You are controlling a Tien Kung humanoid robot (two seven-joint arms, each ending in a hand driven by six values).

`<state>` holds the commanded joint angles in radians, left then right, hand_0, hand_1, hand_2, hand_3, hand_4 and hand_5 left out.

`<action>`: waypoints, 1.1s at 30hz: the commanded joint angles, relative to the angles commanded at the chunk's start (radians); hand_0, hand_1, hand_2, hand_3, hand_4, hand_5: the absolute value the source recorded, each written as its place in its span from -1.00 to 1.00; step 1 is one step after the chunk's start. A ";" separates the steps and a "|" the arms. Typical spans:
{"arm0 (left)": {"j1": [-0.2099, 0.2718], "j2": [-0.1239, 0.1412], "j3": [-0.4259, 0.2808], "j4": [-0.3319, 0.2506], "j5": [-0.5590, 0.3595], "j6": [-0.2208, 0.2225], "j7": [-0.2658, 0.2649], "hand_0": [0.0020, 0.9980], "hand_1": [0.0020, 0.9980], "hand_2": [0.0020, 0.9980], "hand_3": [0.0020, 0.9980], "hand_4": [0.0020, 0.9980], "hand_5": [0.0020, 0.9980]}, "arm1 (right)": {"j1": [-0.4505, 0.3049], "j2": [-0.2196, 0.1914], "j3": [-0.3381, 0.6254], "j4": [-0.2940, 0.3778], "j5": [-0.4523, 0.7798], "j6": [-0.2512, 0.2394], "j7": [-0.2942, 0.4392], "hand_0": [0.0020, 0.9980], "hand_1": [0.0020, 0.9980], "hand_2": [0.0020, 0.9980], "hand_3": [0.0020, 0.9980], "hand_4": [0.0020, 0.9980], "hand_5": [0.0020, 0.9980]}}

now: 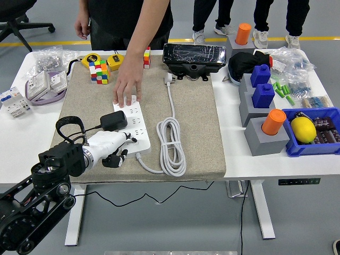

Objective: Pick up the plug,place it near the board,insert it into the board,press the button

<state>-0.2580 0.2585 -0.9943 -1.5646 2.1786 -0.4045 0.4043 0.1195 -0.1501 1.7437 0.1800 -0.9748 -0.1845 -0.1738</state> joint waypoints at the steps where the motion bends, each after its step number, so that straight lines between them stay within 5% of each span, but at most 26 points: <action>1: -0.001 0.001 0.001 0.000 0.000 -0.001 0.000 -0.66 -1.00 -0.79 0.64 -0.50 -1.00 | 0.000 0.000 0.000 0.000 0.001 0.000 0.000 0.53 0.49 0.48 0.53 1.00 1.00; 33: -0.022 0.008 0.012 -0.019 0.003 -0.012 0.007 -0.67 -1.00 -0.80 0.59 -0.45 -1.00 | 0.007 -0.002 0.005 0.000 0.003 -0.001 0.002 0.53 0.49 0.48 0.53 1.00 1.00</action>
<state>-0.2796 0.2666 -0.9820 -1.5840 2.1817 -0.4164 0.4112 0.1270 -0.1517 1.7487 0.1800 -0.9717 -0.1857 -0.1716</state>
